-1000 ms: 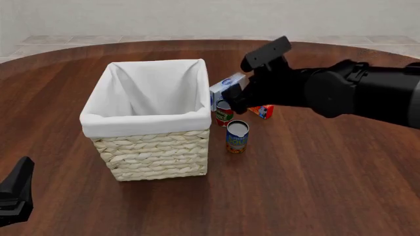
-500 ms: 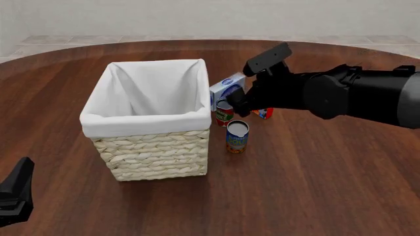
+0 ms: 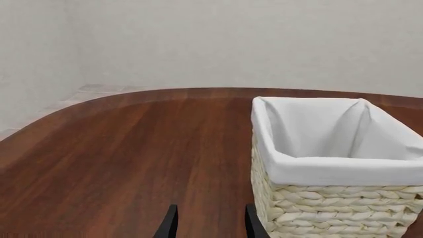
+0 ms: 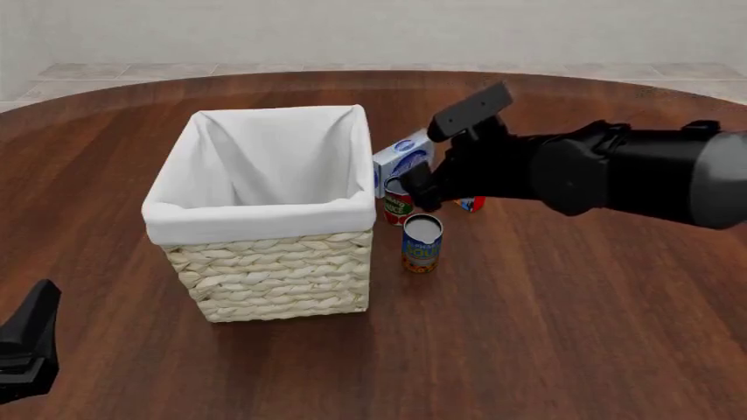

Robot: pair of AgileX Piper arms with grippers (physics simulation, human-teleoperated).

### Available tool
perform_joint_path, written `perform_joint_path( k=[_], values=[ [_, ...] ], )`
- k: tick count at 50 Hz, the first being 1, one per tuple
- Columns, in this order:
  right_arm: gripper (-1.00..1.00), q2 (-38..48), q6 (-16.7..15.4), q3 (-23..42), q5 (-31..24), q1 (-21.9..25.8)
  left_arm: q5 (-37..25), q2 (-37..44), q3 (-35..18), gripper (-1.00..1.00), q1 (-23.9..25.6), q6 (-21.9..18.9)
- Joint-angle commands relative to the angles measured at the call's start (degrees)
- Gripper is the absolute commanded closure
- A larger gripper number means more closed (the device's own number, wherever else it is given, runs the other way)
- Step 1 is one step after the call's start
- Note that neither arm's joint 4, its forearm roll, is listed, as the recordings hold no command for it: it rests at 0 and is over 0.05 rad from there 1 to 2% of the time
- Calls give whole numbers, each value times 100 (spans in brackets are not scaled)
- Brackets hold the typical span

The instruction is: Pick up the alphabet soup and put it in the basket.

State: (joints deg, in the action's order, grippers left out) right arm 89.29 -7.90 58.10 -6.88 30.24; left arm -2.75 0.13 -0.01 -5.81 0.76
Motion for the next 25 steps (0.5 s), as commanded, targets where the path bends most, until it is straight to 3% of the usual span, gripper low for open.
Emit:
perform_joint_path(
  k=[1,25],
  values=[
    [-100,122,-18,-35,62,-35,-8,-1,0,-100,-6,4],
    [-100,343,63,-233,221,-88,-30,-4,0,-100,16,5]
  ],
)
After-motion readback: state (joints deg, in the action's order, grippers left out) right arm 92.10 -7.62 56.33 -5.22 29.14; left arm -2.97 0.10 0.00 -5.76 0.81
